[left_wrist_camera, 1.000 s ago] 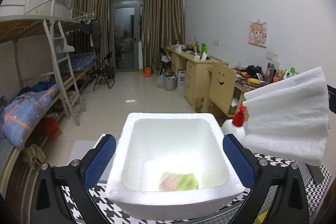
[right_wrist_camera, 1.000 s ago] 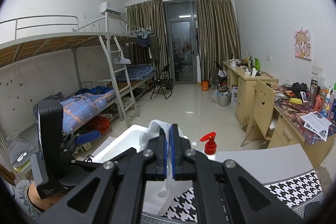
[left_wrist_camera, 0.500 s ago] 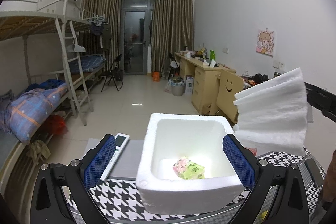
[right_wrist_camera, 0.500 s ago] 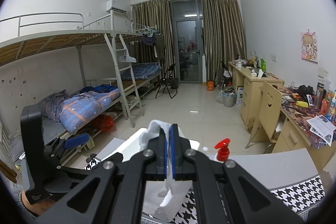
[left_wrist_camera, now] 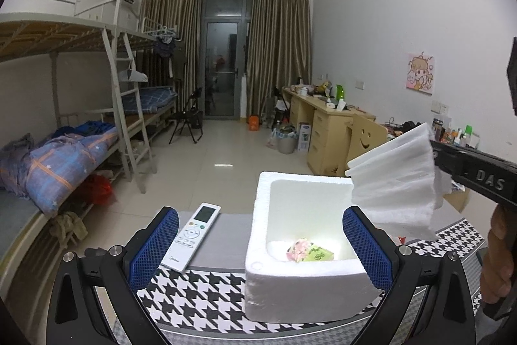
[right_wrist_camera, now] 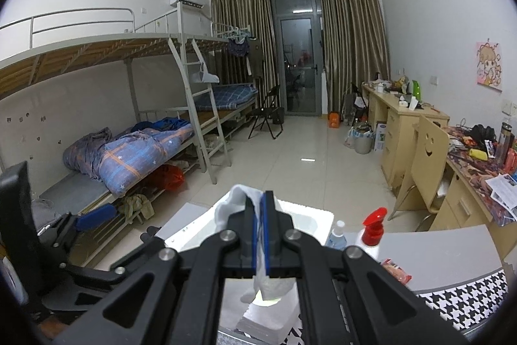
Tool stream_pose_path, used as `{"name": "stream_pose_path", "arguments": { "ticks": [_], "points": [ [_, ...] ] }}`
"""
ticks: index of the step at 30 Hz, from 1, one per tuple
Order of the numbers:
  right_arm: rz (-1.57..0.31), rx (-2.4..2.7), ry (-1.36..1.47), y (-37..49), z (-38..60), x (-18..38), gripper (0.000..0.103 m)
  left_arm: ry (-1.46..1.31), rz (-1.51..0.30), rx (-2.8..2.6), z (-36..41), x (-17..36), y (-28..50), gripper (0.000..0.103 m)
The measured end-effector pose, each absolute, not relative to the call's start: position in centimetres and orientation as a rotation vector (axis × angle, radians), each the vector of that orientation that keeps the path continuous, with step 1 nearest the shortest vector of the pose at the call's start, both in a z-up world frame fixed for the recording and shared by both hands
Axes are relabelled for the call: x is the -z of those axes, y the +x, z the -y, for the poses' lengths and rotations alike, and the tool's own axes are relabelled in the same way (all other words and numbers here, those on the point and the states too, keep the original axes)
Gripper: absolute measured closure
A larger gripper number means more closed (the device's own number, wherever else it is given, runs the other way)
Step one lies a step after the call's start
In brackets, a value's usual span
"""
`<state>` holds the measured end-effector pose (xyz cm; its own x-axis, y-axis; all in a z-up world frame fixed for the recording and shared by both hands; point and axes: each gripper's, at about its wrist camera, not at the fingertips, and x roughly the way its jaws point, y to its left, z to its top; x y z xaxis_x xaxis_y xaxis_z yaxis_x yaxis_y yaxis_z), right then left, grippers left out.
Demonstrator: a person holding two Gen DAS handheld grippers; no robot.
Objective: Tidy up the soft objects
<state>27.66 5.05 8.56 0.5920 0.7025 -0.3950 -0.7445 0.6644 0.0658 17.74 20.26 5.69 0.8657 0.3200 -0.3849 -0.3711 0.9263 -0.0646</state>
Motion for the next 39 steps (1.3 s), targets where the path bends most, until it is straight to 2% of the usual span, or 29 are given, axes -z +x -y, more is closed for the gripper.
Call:
{"name": "stream_pose_path", "arguments": {
  "ticks": [16, 17, 18, 19, 21, 26, 29, 36, 38, 39],
  "points": [
    [-0.519, -0.839, -0.17, 29.2, -7.8, -6.3, 0.096, -0.143, -0.372, -0.381, -21.1, -5.1, 16.3, 0.001],
    [-0.537, -0.842, -0.184, 29.4, -8.1, -6.1, 0.093, -0.145, -0.37, -0.383, -21.1, -5.1, 16.3, 0.001],
    [-0.565, -0.849, -0.202, 29.6, -8.5, -5.6, 0.079, -0.147, -0.37, -0.385, -21.2, -5.0, 16.3, 0.001],
    [-0.587, -0.849, -0.215, 29.8, -8.7, -5.3, 0.058, -0.149, -0.371, -0.386, -21.3, -5.0, 16.3, 0.001],
    [-0.599, -0.847, -0.214, 29.8, -8.7, -4.9, 0.046, -0.15, -0.372, -0.387, -21.4, -5.0, 16.3, 0.001],
    [-0.603, -0.847, -0.236, 29.5, -8.3, -4.8, 0.045, -0.149, -0.377, -0.384, -21.5, -4.9, 16.3, 0.001],
    [-0.596, -0.851, -0.229, 29.2, -7.8, -5.1, 0.041, -0.15, -0.381, -0.381, -21.6, -4.9, 16.3, 0.001],
    [-0.58, -0.855, -0.215, 29.0, -7.0, -6.0, 0.041, -0.145, -0.375, -0.382, -21.2, -5.0, 16.0, 0.001],
    [-0.575, -0.856, -0.205, 28.7, -6.5, -6.4, 0.038, -0.14, -0.369, -0.381, -20.8, -5.1, 15.8, 0.001],
    [-0.57, -0.857, -0.199, 28.6, -6.4, -6.5, 0.034, -0.138, -0.367, -0.379, -20.7, -5.2, 15.6, 0.001]
  ]
}}
